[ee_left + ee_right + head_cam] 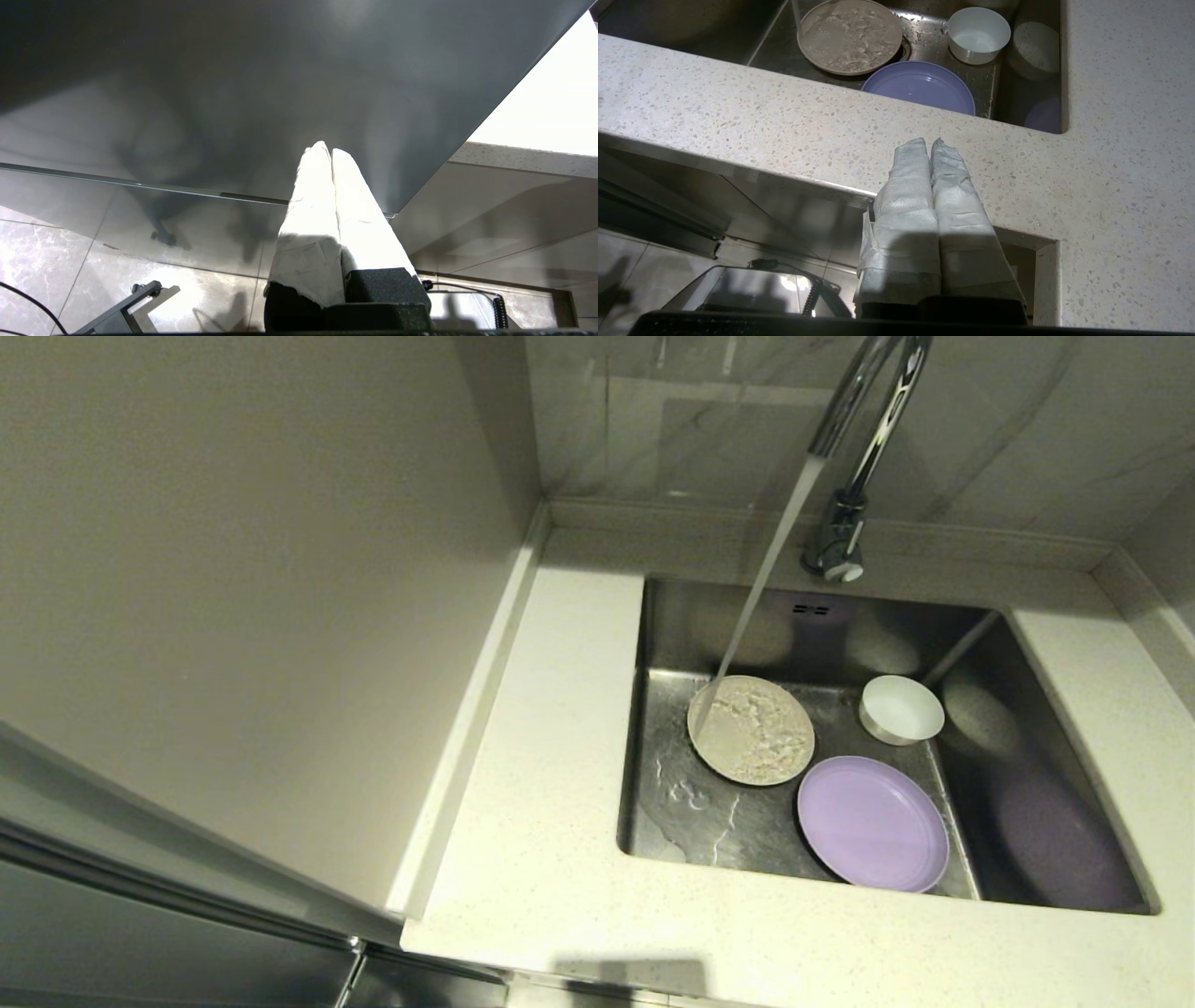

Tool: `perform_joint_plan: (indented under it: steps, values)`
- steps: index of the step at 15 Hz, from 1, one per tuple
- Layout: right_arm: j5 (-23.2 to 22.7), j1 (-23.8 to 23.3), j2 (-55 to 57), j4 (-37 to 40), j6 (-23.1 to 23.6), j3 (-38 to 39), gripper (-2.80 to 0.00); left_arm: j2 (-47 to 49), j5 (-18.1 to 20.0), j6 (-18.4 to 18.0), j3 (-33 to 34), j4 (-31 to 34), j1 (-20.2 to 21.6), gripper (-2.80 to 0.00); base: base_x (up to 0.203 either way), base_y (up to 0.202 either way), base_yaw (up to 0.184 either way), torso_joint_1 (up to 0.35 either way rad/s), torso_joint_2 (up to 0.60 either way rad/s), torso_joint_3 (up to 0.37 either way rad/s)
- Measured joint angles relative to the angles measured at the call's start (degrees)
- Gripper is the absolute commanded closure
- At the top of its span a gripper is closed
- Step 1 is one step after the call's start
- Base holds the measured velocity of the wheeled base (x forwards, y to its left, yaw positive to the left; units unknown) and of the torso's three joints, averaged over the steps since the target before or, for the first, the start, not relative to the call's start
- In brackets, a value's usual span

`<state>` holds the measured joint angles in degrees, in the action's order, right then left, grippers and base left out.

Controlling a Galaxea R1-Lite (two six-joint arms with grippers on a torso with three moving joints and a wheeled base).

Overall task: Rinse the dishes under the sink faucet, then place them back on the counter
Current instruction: Wait for the water to rinse the bowl

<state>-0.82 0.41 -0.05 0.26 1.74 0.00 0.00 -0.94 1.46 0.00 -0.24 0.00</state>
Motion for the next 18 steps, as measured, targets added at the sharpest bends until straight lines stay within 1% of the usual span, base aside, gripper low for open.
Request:
perform_joint_plan:
  steps: [18]
  values:
    - [-0.04, 0.0, 0.02, 0.01, -0.01, 0.0, 0.0, 0.0, 0.01, -0.04, 0.0, 0.0, -0.02, 0.0, 0.0, 0.0, 0.0, 0.0, 0.0, 0.0]
